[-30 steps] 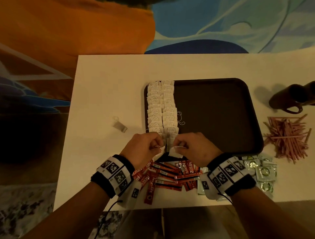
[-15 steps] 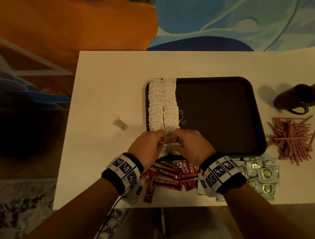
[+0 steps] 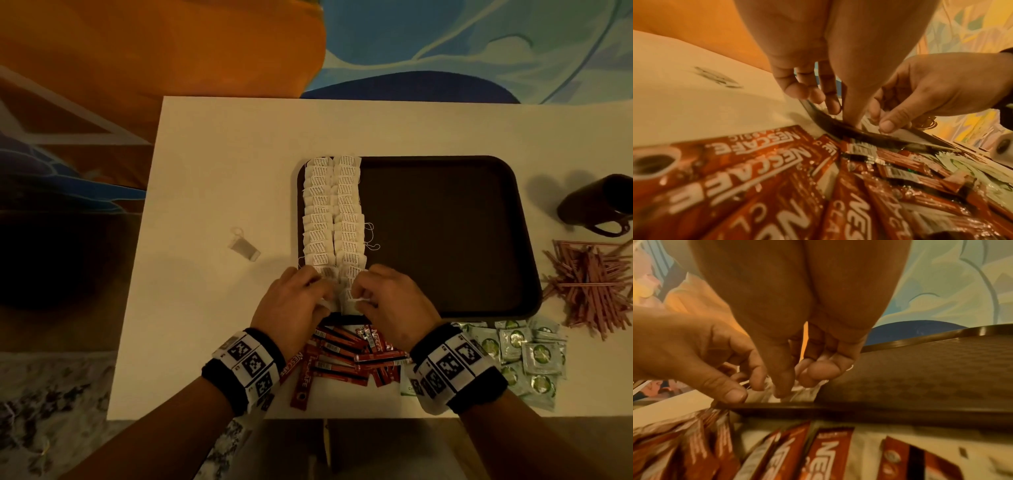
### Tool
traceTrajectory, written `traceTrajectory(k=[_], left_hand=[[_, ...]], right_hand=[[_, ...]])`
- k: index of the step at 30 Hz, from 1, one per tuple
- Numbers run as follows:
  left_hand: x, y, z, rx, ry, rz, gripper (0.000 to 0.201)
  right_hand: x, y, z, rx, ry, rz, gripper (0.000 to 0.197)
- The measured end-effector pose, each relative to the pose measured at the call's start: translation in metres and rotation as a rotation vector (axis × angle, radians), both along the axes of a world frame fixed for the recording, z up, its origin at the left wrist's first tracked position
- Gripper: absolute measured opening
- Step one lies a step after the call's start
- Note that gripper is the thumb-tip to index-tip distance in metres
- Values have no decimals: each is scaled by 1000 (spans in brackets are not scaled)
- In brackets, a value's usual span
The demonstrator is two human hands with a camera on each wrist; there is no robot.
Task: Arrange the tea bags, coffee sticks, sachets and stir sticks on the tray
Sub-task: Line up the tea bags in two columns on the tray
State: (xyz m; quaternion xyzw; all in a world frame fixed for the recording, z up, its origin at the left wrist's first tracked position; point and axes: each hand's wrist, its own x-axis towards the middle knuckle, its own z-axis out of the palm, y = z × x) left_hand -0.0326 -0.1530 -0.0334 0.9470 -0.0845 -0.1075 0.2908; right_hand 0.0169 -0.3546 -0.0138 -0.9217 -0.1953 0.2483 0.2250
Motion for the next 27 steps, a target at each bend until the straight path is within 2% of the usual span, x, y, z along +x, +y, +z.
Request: traceTrajectory(k=[13, 21, 27], left_hand=[[4, 2, -9, 29, -31, -18, 5], [1, 2, -6, 38, -13, 11, 15], [0, 5, 0, -12, -8, 54, 10]], right_hand=[[1, 4, -16, 5, 46, 15, 12], [4, 5, -18, 30, 21, 6, 10], [4, 5, -18, 44, 3, -12, 10]])
